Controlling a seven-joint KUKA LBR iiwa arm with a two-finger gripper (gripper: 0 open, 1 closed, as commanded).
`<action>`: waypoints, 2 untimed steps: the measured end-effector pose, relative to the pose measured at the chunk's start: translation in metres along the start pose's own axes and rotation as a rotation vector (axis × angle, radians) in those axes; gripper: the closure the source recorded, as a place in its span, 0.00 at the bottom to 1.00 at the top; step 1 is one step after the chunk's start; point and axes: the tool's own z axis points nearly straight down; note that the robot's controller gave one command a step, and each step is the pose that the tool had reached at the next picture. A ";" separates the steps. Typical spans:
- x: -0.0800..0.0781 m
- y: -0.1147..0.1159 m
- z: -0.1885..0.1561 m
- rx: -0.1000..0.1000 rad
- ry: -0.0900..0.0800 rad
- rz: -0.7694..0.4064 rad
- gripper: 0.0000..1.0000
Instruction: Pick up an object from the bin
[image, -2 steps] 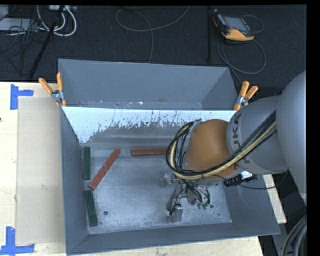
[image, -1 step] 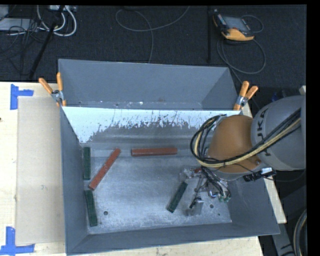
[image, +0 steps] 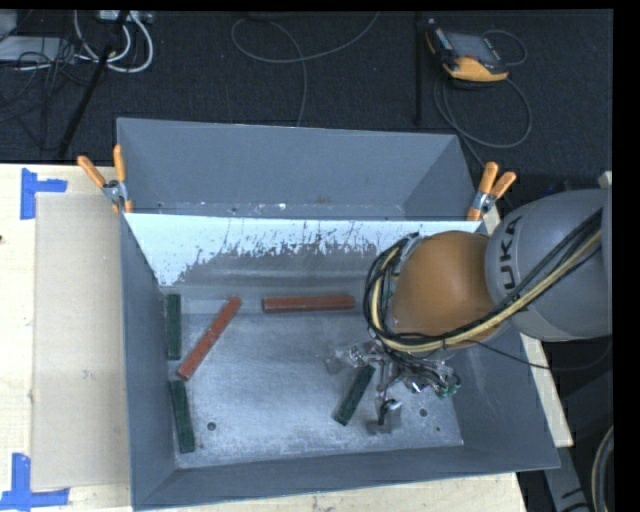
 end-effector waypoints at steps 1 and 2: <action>0.000 -0.001 0.000 0.000 0.001 0.004 1.00; -0.002 -0.050 -0.196 0.007 -0.006 -0.114 1.00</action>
Offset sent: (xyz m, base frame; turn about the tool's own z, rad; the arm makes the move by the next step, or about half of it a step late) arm 0.0000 0.0000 0.0000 0.0000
